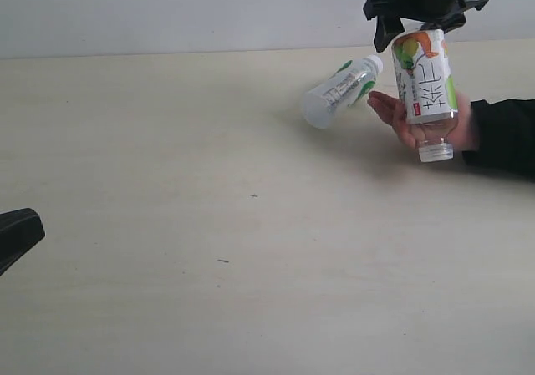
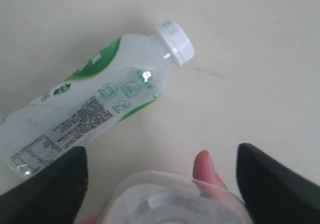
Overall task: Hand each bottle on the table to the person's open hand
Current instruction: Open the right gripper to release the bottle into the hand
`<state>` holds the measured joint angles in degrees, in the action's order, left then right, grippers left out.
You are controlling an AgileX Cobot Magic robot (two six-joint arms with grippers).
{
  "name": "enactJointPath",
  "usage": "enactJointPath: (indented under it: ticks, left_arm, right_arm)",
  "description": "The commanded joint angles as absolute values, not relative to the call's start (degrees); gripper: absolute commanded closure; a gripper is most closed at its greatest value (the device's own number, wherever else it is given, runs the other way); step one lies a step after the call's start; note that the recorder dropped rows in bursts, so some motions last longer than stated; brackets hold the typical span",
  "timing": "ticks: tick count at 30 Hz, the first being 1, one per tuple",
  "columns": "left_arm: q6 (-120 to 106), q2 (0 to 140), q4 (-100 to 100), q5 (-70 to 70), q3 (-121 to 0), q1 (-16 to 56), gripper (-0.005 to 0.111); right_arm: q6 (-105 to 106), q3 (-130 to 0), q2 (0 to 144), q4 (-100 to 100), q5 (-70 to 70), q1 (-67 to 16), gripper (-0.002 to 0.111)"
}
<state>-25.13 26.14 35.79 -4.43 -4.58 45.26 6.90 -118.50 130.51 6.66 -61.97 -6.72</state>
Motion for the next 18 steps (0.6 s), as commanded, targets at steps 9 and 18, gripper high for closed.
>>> enactJointPath:
  ticks: [9,18]
  left_arm:
    - [-25.0,26.1,36.2,-4.8,-4.4,45.2,0.107]
    - [-25.0,26.1,36.2,-4.8,-4.4,45.2,0.107]
  right_arm:
    - [7.5,-122.5,127.5,7.0,-65.6,-6.5,0.008]
    - [7.9,-124.6,118.9,7.5,-70.0,-6.7,0.008]
